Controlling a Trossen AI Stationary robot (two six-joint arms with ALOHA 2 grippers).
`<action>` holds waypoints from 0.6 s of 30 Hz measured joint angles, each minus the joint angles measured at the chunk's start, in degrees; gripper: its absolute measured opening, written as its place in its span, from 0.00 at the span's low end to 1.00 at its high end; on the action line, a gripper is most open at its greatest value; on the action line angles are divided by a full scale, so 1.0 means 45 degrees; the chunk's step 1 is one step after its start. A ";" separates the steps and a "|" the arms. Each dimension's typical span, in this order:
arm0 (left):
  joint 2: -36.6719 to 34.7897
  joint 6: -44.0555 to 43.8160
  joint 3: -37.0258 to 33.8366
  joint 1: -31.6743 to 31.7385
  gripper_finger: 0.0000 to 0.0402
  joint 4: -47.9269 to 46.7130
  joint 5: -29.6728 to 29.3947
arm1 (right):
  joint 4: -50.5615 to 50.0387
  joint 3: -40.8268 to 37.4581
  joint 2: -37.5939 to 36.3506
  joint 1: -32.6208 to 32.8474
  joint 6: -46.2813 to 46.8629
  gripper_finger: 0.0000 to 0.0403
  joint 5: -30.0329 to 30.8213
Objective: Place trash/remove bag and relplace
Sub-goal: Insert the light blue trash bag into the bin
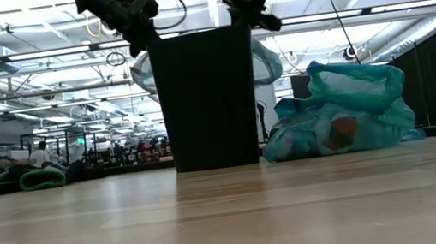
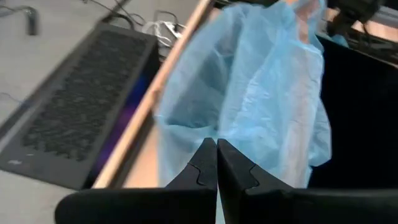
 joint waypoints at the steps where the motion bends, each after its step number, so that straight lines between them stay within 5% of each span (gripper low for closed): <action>1: 0.0128 -0.0002 0.0000 -0.0096 0.00 -0.0033 0.0055 | -0.0062 0.0000 0.0127 0.0039 0.0000 0.00 -0.0019; 13: 0.0314 -0.0022 0.0000 -0.0550 0.00 -0.2379 0.3556 | -0.2486 -0.0005 0.0417 0.0540 -0.1240 0.00 -0.4264; 18: 0.0309 -0.0012 0.0000 -0.0550 0.00 -0.3864 0.3877 | -0.3041 -0.0005 0.0412 0.1094 -0.1753 0.00 -0.4630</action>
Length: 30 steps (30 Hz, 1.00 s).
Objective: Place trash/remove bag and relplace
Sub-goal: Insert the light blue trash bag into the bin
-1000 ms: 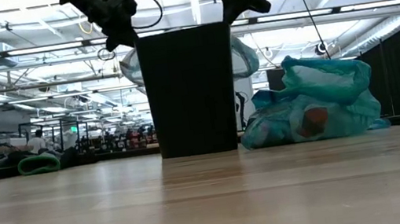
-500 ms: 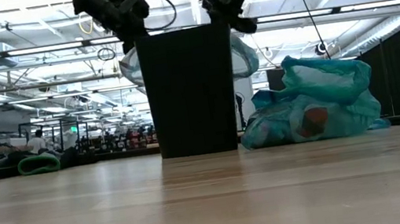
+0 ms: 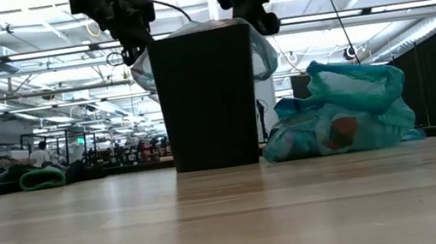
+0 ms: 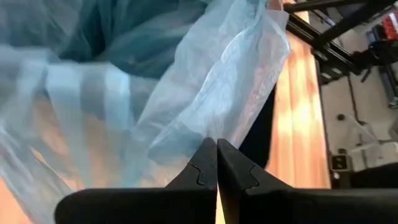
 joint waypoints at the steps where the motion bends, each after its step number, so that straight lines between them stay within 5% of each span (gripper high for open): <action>1: 0.0000 0.0000 0.0000 0.0000 0.00 -0.0170 0.0046 | 0.0019 0.0000 -0.0005 0.0106 -0.0044 0.00 -0.0004; 16: -0.0053 -0.0047 0.0000 -0.0674 0.00 -0.0766 0.1202 | 0.0213 0.0000 -0.0015 0.0823 -0.0943 0.00 -0.2326; 25: -0.0127 -0.0718 -0.0005 -0.1376 0.00 -0.1034 0.0912 | -0.0692 0.0000 -0.0019 0.1491 -0.0916 0.00 -0.2160; 30: -0.0765 -0.1574 -0.0010 -0.1818 0.00 -0.1029 -0.0741 | -0.1757 0.0000 -0.0019 0.1975 -0.1255 0.00 -0.0141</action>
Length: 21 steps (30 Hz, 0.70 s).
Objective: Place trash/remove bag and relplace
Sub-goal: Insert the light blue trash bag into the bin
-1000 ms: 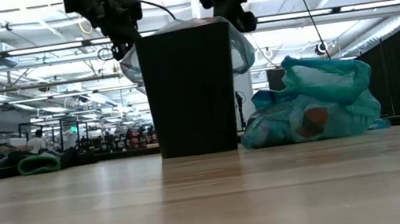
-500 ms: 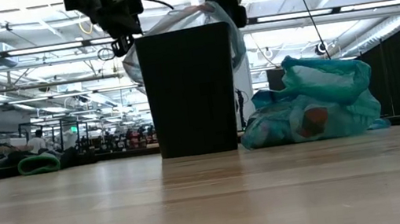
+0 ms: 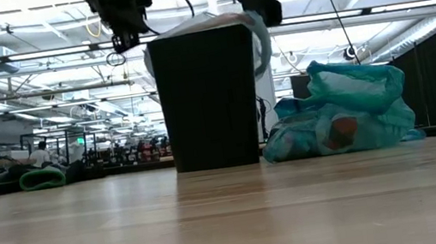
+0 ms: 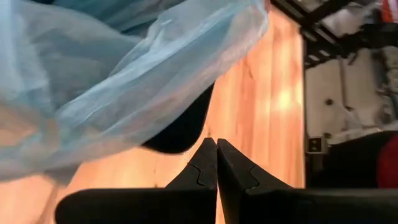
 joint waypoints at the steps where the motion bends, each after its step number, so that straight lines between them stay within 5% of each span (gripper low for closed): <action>1: -0.0169 -0.0140 0.0000 -0.0067 0.00 0.0000 -0.0238 | -0.0143 0.0000 0.0000 0.0108 -0.0057 0.00 0.0422; 14: -0.1438 -0.2797 0.0000 -0.1610 0.00 0.1872 -0.3575 | 0.0568 0.0000 0.0000 0.1642 -0.0223 0.00 0.4519; 21: -0.1445 -0.2685 0.0000 -0.2295 0.00 0.2146 -0.4078 | 0.0756 0.0000 0.0033 0.2124 0.1530 0.00 0.5062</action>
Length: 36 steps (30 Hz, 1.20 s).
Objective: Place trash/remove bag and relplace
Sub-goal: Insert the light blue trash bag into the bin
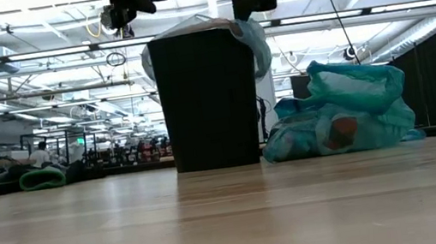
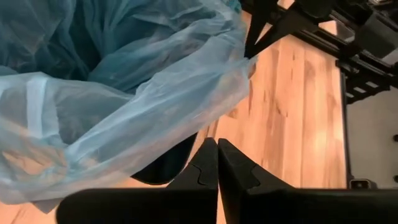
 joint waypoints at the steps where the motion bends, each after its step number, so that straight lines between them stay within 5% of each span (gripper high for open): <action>1: 0.0000 0.0011 0.0000 -0.0043 0.00 -0.0006 -0.0145 | 0.0044 0.0000 0.0016 0.0021 0.0381 0.00 0.0180; 12: -0.0358 0.0681 0.0000 -0.0050 0.00 -0.1011 -0.0513 | 0.0890 0.0000 0.0089 0.0569 0.6085 0.00 0.0681; 19: -0.0950 0.1476 0.0000 -0.0050 0.00 -0.1951 -0.0878 | 0.0893 0.0000 0.0089 0.1365 0.9246 0.00 0.2502; 27: -0.1427 0.2200 0.0000 -0.0050 0.00 -0.2032 -0.1192 | 0.1209 -0.1198 0.0259 0.2304 1.1385 0.00 0.4091; 36: -0.1431 0.3110 0.0000 -0.0050 0.00 -0.2020 -0.1283 | 0.2978 -0.1677 0.0235 0.3195 1.1445 0.00 0.5522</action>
